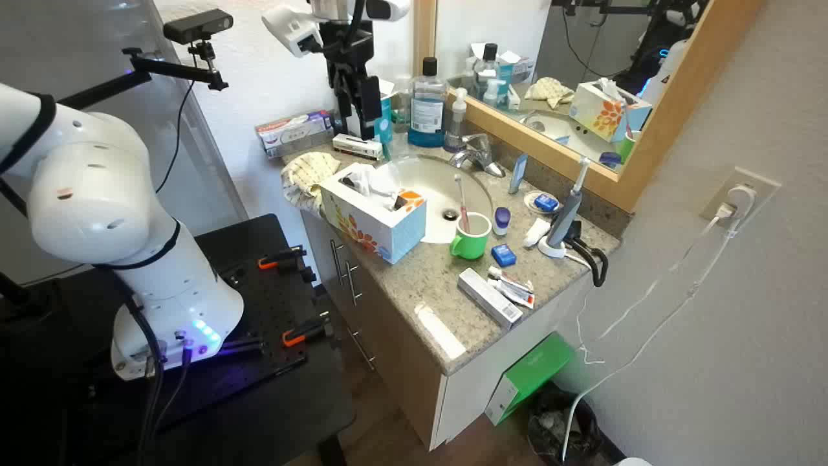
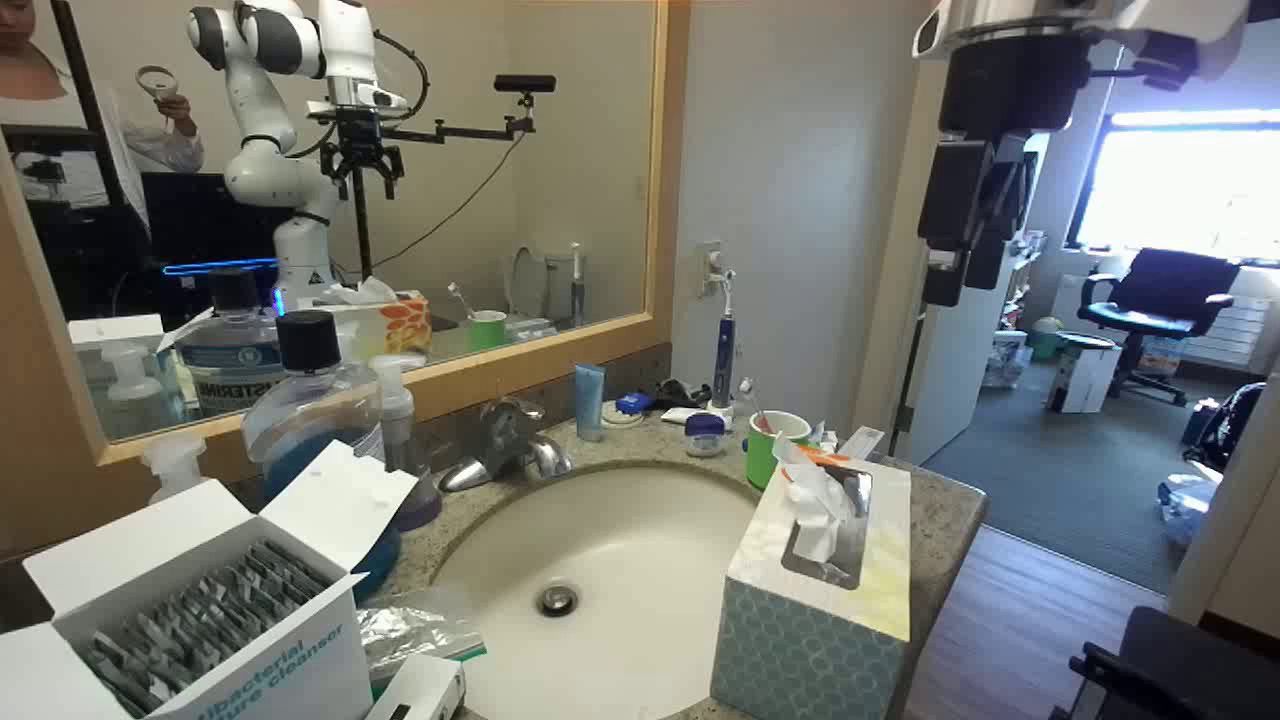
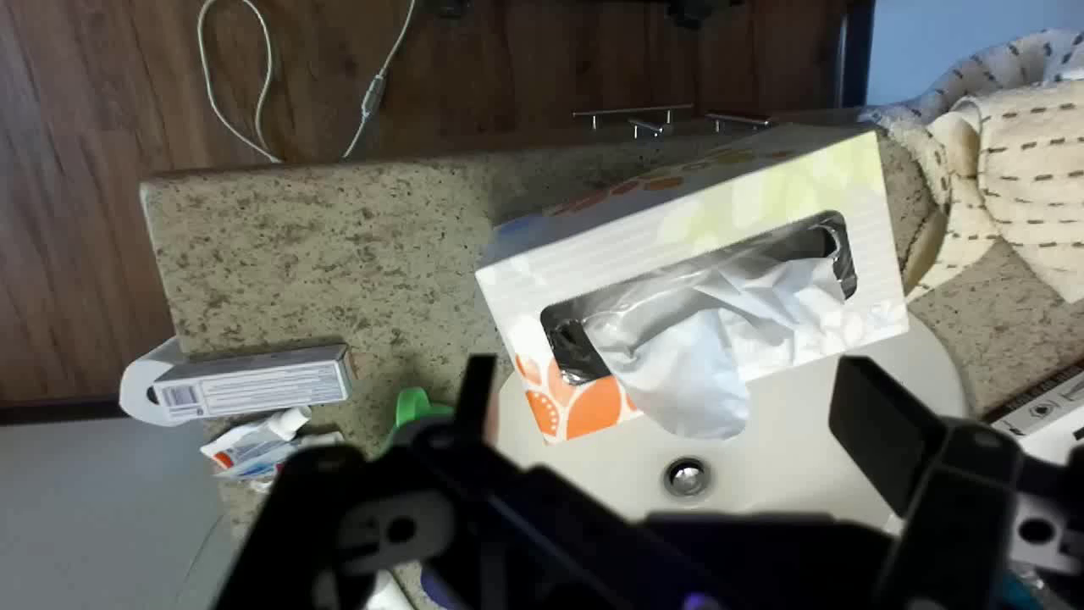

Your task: Remove a tissue from the box and put it on the sink counter

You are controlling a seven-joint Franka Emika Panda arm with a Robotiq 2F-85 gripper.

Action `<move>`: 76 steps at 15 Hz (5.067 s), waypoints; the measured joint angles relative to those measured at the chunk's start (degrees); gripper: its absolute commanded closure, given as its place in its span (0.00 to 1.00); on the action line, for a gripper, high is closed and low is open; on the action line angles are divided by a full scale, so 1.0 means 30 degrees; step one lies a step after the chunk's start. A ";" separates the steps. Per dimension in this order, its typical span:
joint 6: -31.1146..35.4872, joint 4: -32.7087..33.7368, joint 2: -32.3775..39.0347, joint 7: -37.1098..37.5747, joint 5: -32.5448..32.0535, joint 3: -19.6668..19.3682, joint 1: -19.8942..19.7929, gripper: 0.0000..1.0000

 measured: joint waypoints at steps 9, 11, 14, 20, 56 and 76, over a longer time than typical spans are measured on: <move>0.0000 0.0000 0.0000 0.0000 0.0000 0.0000 0.0000 0.00; 0.0000 0.0000 0.0000 0.0000 0.0000 0.0000 0.0000 0.00; 0.0000 0.0000 0.0000 0.0000 0.0000 0.0000 0.0000 0.00; 0.0085 -0.0137 -0.0001 0.0030 0.1210 0.0002 0.0210 0.00; 0.6843 -0.2271 0.2894 1.8420 0.2197 0.5424 -0.0815 0.00; 0.8833 -0.2281 0.6825 1.6444 0.3980 0.3333 0.0678 0.01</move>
